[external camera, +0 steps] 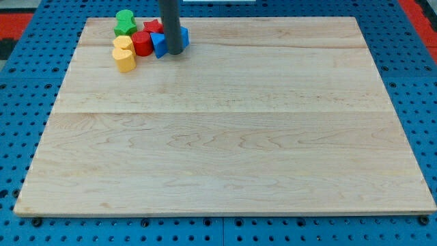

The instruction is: Push the green star and yellow blocks to the bottom left of the red circle

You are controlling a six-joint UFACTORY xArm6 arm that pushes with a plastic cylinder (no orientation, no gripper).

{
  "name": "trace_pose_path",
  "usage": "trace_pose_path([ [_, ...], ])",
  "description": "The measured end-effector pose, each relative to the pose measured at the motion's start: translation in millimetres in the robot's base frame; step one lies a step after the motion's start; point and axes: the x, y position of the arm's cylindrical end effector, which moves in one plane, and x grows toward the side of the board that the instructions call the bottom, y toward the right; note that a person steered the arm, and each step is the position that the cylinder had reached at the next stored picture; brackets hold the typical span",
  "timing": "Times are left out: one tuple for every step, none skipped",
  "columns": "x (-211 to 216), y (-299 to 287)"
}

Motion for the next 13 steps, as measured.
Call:
trace_pose_path([
  [3.3, 38.4],
  [-16.5, 77.3],
  [-62.3, 76.7],
  [-87.5, 35.1],
  [-96.2, 17.9],
  [-98.5, -43.4],
  [-98.7, -108.0],
  [-98.8, -132.0],
  [-98.8, -135.5],
  [-98.7, -113.1],
  [-94.6, -96.9],
  [-73.4, -114.9],
  [-61.2, -117.6],
])
